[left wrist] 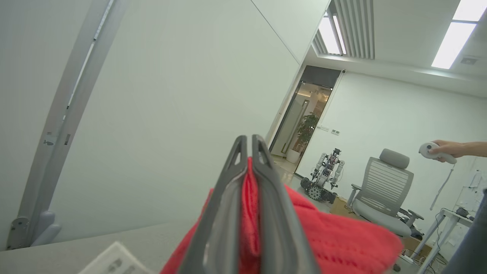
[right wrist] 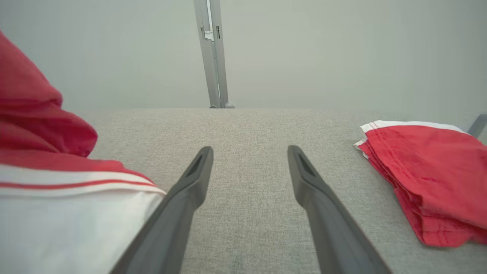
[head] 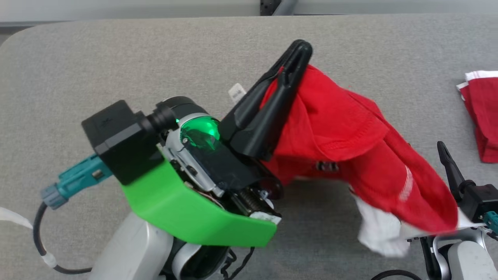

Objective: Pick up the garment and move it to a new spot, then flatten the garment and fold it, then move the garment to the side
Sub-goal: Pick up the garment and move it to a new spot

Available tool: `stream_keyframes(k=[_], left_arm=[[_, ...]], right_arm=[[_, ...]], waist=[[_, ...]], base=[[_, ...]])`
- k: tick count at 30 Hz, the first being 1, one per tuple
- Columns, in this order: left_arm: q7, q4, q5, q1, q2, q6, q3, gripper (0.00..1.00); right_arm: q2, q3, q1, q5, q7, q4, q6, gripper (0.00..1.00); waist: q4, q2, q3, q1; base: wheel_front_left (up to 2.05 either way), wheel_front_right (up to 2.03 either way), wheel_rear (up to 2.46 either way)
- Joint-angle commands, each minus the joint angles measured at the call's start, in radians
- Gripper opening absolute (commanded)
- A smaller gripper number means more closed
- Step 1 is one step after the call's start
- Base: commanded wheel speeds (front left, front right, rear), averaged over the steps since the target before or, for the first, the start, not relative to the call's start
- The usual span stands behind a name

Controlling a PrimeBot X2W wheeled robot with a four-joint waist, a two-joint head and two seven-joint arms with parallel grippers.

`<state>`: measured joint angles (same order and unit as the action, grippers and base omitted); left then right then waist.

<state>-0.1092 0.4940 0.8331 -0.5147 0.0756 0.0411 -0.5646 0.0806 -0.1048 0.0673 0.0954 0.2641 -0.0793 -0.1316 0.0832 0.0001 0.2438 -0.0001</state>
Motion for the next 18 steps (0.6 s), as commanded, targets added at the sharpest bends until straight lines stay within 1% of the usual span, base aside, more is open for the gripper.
stream_keyframes(k=[1, 5, 7, 9, 11, 13, 15, 16, 18], left_arm=[[-0.011, 0.008, -0.008, -0.023, -0.004, 0.022, -0.015, 0.0], [-0.019, -0.062, -0.016, -0.032, -0.013, 0.066, -0.049, 0.0], [-0.009, -0.125, -0.027, -0.033, -0.013, 0.074, -0.056, 0.0], [0.0, -0.207, -0.011, -0.021, -0.015, 0.078, -0.055, 0.0], [0.023, -0.302, -0.032, -0.028, -0.006, 0.082, -0.042, 0.0], [0.053, -0.406, -0.02, -0.025, -0.009, 0.077, -0.022, 0.0], [0.076, -0.52, -0.032, -0.041, -0.004, 0.071, -0.014, 0.0], [0.115, -0.622, -0.023, -0.056, -0.005, 0.07, 0.018, 0.0], [0.152, -0.73, -0.007, -0.067, -0.006, 0.077, 0.055, 0.0]], right_arm=[[-0.006, -0.001, -0.01, 0.005, 0.0, -0.004, 0.002, 1.0], [-0.019, 0.007, -0.011, 0.011, 0.0, -0.015, 0.002, 1.0], [-0.022, 0.009, -0.01, 0.016, 0.0, -0.02, 0.002, 1.0], [-0.025, 0.011, -0.008, 0.018, 0.0, -0.021, 0.002, 1.0], [-0.026, 0.011, -0.004, 0.021, 0.0, -0.024, 0.002, 1.0], [-0.027, 0.01, 0.002, 0.023, 0.0, -0.024, 0.002, 1.0], [-0.028, 0.011, 0.004, 0.024, 0.0, -0.026, 0.002, 1.0], [-0.029, 0.016, 0.01, 0.023, 0.0, -0.029, 0.002, 1.0], [-0.029, 0.018, 0.013, 0.022, 0.0, -0.032, 0.002, 1.0]], waist=[[-0.062, -0.0001, -0.039, 0.0001], [-0.108, -0.0001, -0.043, 0.0001], [-0.129, -0.0001, -0.043, 0.0001], [-0.147, -0.0001, -0.039, 0.0001], [-0.162, -0.0001, -0.034, 0.0001], [-0.176, -0.0001, -0.03, 0.0001], [-0.185, -0.0001, -0.027, 0.0001], [-0.194, -0.0001, -0.023, 0.0001], [-0.202, -0.0001, -0.02, 0.0001]], base=[[0.0, 0.0, 0.0], [0.0, 0.0, 0.0], [0.0, 0.0, 0.0], [0.0, 0.0, 0.0], [0.0, 0.0, 0.0], [0.0, 0.0, 0.0], [0.0, 0.0, 0.0], [0.0, 0.0, 0.0], [0.0, 0.0, 0.0]])
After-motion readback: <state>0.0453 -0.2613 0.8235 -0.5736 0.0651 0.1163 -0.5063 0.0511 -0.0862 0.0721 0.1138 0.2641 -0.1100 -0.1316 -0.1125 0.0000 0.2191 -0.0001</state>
